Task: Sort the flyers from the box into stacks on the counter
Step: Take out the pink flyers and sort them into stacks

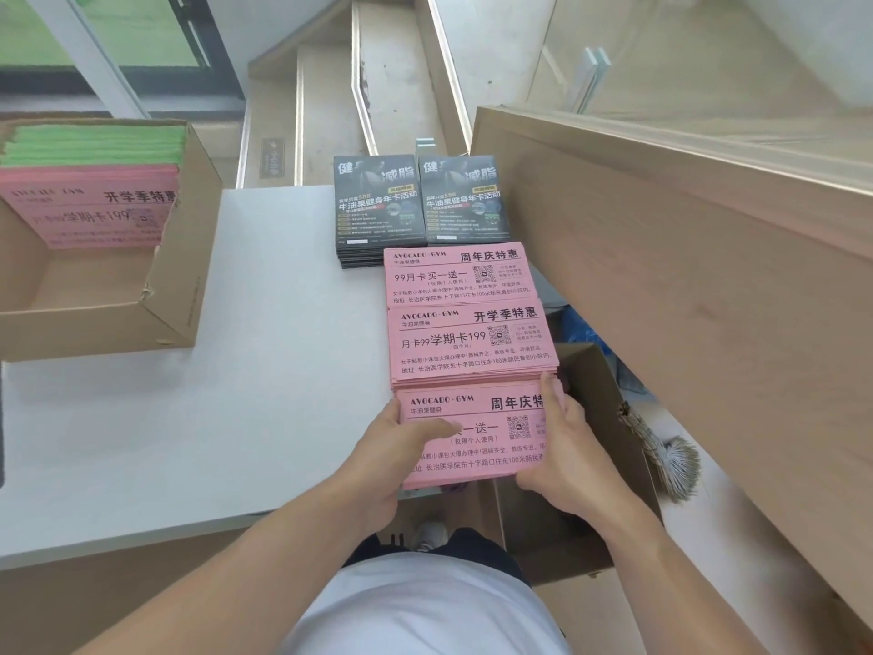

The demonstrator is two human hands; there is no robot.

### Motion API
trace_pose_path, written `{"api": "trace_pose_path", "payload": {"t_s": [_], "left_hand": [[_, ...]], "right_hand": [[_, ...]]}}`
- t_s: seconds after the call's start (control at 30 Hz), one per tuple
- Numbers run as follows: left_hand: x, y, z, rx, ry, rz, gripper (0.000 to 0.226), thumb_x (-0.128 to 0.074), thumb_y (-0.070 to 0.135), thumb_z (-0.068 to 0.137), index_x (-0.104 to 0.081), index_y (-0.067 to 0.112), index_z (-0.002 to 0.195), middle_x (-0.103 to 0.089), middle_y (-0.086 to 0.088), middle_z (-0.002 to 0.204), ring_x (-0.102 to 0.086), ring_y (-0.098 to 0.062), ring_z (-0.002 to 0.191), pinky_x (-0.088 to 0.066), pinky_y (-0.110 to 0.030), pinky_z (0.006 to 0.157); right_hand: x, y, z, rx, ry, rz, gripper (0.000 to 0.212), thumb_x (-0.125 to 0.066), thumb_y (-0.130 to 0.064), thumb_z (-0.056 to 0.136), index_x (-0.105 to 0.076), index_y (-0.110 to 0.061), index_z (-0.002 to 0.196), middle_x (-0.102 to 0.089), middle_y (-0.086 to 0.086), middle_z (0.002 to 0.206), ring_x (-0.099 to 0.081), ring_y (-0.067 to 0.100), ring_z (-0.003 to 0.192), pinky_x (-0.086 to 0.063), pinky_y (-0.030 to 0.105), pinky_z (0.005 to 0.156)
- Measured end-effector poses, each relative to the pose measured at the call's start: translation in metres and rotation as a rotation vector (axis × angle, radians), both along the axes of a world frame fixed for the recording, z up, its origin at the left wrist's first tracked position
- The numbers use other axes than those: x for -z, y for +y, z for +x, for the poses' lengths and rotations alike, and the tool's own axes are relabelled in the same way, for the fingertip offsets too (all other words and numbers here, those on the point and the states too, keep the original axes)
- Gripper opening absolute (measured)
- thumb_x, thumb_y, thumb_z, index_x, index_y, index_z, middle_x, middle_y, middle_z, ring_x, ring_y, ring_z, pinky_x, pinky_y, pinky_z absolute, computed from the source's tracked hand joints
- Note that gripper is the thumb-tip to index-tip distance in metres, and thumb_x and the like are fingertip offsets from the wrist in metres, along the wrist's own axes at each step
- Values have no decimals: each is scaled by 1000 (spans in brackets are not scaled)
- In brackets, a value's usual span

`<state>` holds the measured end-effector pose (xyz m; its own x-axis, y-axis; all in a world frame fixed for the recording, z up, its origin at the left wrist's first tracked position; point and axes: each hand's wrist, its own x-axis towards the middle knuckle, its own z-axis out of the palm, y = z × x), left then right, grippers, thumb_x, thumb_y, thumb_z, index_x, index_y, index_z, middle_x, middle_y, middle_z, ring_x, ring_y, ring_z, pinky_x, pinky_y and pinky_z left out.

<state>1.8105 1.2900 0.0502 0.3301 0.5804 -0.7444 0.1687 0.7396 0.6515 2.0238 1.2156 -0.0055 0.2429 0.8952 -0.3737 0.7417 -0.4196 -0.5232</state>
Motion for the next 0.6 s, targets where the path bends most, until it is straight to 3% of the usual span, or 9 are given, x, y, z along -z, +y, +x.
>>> {"api": "trace_pose_path", "payload": {"t_s": [0.13,0.23,0.3,0.37,0.43,0.5,0.53,0.6], "left_hand": [[1,-2,-4,-26,3,-4,36,-70,12,93,-61,28,124,-77,11,107,-74,-15,98,-63,-37,78],[1,-2,-7,-56,-6,-13,33,-68,12,94,-62,27,123,-77,12,108,-72,-16,103,-59,-30,68],[0,-1,-8,-79,-18,-23,32,-67,11,94,-63,27,121,-77,12,106,-72,-16,104,-59,-32,72],[0,0,-9,-89,-37,-37,30,-68,11,94,-62,26,119,-77,11,106,-72,-15,102,-59,-37,81],[-1,1,-14,-114,-36,-46,29,-69,13,95,-58,27,119,-74,12,108,-69,-10,100,-54,-37,88],[-5,2,-24,-159,-3,-3,52,-71,18,95,-47,28,139,-61,17,125,-59,-4,113,-45,-34,95],[-5,5,-33,-190,38,53,66,-72,21,94,-38,31,149,-52,17,140,-51,-5,126,-40,-33,103],[-6,14,-56,-255,92,194,68,-74,24,92,-39,36,149,-44,18,149,-42,-4,137,-35,-31,112]], "right_hand": [[2,-1,5,2,5,-9,140,-87,-37,62,18,-47,155,-26,-5,156,-43,22,134,-56,52,94],[1,-2,4,4,2,25,123,-78,-37,76,15,-45,156,-24,-3,160,-35,26,144,-52,58,99],[-4,-1,0,12,-21,42,111,-70,-41,83,13,-44,156,-26,-2,159,-35,24,144,-52,57,99],[-12,1,-4,-3,-48,-5,120,-74,-37,82,21,-44,154,-22,2,161,-35,27,143,-51,56,99],[-19,0,-7,-42,-151,-140,137,-82,-35,77,34,-39,150,2,8,168,-14,36,154,-35,58,116],[-39,4,-16,-87,-307,-249,143,-82,-45,76,41,-31,146,23,9,166,6,32,156,-16,48,126],[-54,12,-24,-113,-332,-237,140,-80,-50,78,41,-31,147,25,6,166,7,29,156,-13,44,125],[-82,35,-54,-127,-238,-116,123,-76,-50,84,25,-43,153,12,-9,168,-6,18,156,-20,41,123]]}}
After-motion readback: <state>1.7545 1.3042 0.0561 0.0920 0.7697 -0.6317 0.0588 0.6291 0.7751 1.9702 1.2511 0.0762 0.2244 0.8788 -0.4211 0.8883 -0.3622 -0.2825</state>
